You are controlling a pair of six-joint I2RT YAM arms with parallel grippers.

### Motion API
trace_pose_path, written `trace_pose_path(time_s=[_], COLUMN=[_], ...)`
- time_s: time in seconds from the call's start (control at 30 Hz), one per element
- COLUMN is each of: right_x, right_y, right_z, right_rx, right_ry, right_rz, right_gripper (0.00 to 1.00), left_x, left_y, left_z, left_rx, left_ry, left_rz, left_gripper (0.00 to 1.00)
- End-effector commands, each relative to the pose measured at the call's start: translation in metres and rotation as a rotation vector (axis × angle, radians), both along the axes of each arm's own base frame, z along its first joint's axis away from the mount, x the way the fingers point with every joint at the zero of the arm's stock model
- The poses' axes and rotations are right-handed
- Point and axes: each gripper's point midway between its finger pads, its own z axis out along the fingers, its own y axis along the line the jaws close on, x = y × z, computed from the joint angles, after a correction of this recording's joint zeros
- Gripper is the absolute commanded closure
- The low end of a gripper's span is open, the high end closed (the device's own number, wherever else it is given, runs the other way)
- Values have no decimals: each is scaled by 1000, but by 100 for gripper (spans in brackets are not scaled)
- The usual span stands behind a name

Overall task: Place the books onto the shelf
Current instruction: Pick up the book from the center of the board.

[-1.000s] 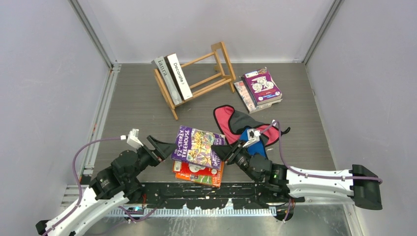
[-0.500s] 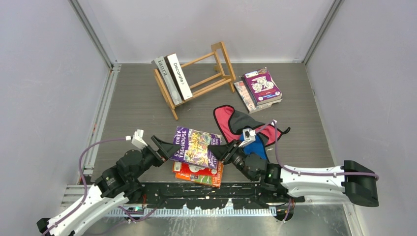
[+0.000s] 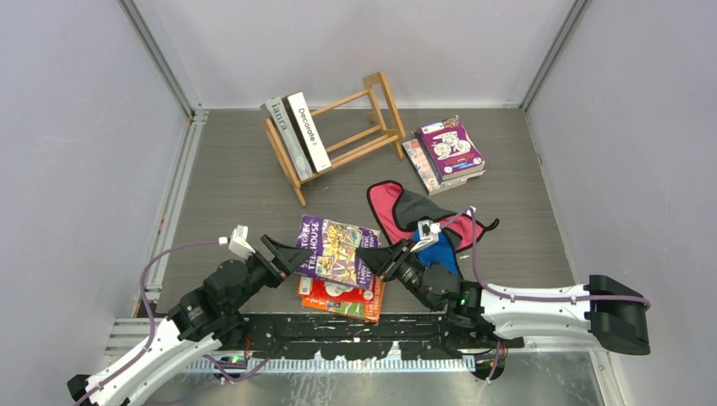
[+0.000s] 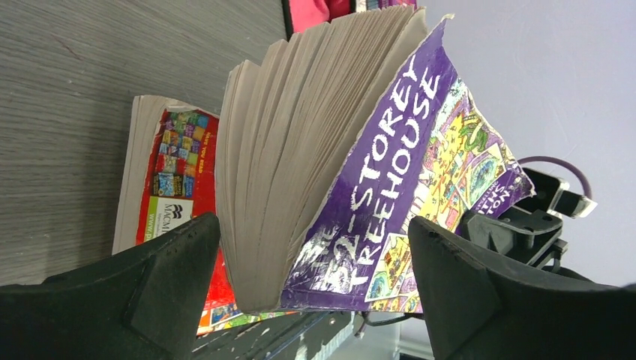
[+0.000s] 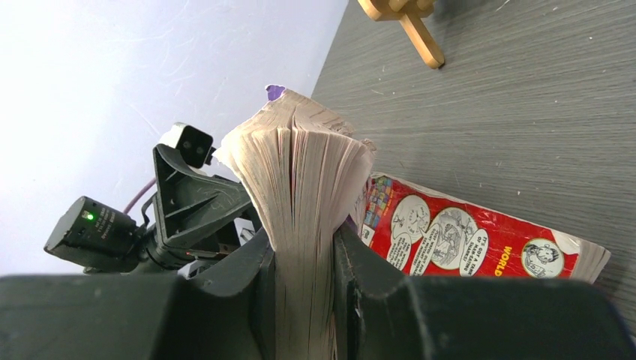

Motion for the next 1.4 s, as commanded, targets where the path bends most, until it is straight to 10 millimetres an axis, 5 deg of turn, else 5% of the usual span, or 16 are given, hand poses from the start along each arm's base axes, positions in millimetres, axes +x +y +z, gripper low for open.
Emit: trace_pose_path(time_s=[0.0, 0.4, 0.83, 0.93, 1.13, 1.3, 1.37], right_x=[-1, -2, -7, -8, -9, -9, -9], right_y=[-6, -5, 34, 36, 32, 30, 28], right_z=[77, 79, 69, 68, 62, 56, 55], right_rx=[283, 290, 329, 334, 326, 319, 317], right_ry=[-48, -47, -8, -2, 12, 25, 27], right_rz=[-5, 3, 95, 105, 103, 99, 94], right_gripper=[99, 99, 99, 99, 99, 99, 99], left_x=[2, 0, 4, 4, 4, 4, 4], left_y=[0, 9, -1, 2, 9, 12, 12], left_z=[24, 23, 33, 34, 37, 43, 46], left_rx=[-72, -75, -120, -125, -149, -121, -116], left_ry=[-49, -48, -56, -63, -93, -115, -125], left_rz=[12, 42, 25, 35, 61, 62, 61], left_gripper=[4, 3, 3, 13, 59, 73, 93])
